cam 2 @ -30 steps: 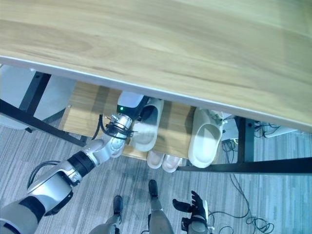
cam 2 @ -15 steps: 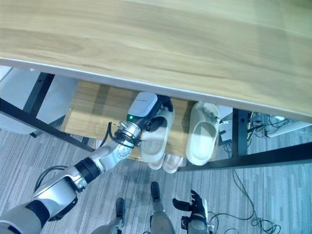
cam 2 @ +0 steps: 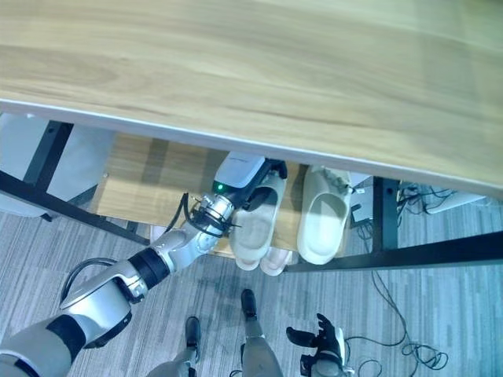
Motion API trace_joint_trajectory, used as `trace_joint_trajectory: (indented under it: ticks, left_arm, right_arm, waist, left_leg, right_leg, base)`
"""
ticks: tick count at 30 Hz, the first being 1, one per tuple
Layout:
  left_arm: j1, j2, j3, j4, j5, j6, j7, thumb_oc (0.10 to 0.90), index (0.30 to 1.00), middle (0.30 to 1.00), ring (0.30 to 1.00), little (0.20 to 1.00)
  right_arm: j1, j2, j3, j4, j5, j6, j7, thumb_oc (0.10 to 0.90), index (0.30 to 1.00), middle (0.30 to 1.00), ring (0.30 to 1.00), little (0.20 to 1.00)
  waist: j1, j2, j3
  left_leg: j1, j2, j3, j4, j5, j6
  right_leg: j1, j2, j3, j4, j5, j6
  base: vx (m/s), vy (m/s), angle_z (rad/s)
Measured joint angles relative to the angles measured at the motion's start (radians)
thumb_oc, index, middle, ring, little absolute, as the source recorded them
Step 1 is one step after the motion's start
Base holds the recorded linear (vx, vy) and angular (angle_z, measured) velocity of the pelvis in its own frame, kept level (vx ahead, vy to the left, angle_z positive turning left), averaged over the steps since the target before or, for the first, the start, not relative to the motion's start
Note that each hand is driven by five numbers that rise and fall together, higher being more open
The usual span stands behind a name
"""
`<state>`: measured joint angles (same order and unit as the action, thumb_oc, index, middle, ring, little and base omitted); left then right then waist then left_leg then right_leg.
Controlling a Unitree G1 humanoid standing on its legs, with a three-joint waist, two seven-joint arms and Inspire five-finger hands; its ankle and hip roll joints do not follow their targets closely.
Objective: Arrange the slippers neatly on the shoe rack.
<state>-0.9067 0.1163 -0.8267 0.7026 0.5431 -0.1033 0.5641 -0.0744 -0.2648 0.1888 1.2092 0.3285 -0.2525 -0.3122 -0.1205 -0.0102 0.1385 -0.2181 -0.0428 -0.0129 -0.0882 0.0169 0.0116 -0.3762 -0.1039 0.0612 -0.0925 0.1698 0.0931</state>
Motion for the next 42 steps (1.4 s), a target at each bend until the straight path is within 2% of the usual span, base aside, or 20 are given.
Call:
trace_joint_trajectory:
  ticks: [1,8,12,18,42]
  left_arm:
    - [0.0,-0.004,0.006,0.0,-0.015,0.0,0.0,0.8,0.9,0.9,0.9,0.9]
    - [0.008,-0.035,0.007,0.038,-0.082,0.0,-0.003,0.8,0.9,0.9,0.9,0.9]
    - [0.046,-0.049,0.021,0.029,-0.151,0.0,-0.005,0.8,0.9,0.9,0.9,0.9]
    - [0.092,-0.053,0.02,0.027,-0.183,0.0,-0.013,0.8,0.9,0.9,0.9,0.9]
    - [0.169,0.058,0.08,-0.089,-0.186,0.0,-0.031,0.8,0.9,0.9,0.9,0.9]
  right_arm:
    - [-0.001,0.0,0.0,0.0,0.001,0.0,0.0,0.8,0.9,0.9,0.9,0.9]
    - [-0.017,-0.001,0.011,-0.004,0.003,0.0,0.0,0.8,0.9,0.9,0.9,0.9]
    - [-0.024,0.0,0.02,-0.005,0.004,0.001,0.0,0.8,0.9,0.9,0.9,0.9]
    - [-0.025,0.0,0.019,0.004,0.006,0.016,0.0,0.8,0.9,0.9,0.9,0.9]
    - [0.002,0.025,0.018,0.044,0.008,0.051,0.006,0.8,0.9,0.9,0.9,0.9]
  waist:
    - [0.0,0.0,0.0]
    - [-0.003,0.005,-0.005]
    - [-0.003,0.011,-0.021]
    - [-0.003,0.012,-0.022]
    - [0.002,0.025,-0.057]
  left_leg:
    - [0.0,0.0,0.0,0.0,0.0,0.0]
    - [0.013,0.0,0.002,0.0,0.0,0.0]
    - [0.026,0.001,0.002,0.0,0.0,0.0]
    - [0.054,0.003,0.002,0.0,0.0,0.0]
    - [0.131,0.013,-0.003,0.0,0.004,-0.004]
  right_leg:
    - [0.0,0.0,0.0,0.0,0.0,0.0]
    - [0.012,-0.001,0.001,0.0,0.001,-0.001]
    - [0.025,-0.003,0.001,0.0,0.001,-0.002]
    - [0.054,-0.002,0.0,0.0,0.003,-0.003]
    - [0.133,0.007,-0.004,0.0,0.005,-0.01]
  base:
    - [0.0,0.0,0.0]
    - [0.0,0.0,0.0]
    - [0.0,0.0,0.0]
    - [0.0,0.0,0.0]
    - [0.01,-0.003,0.0]
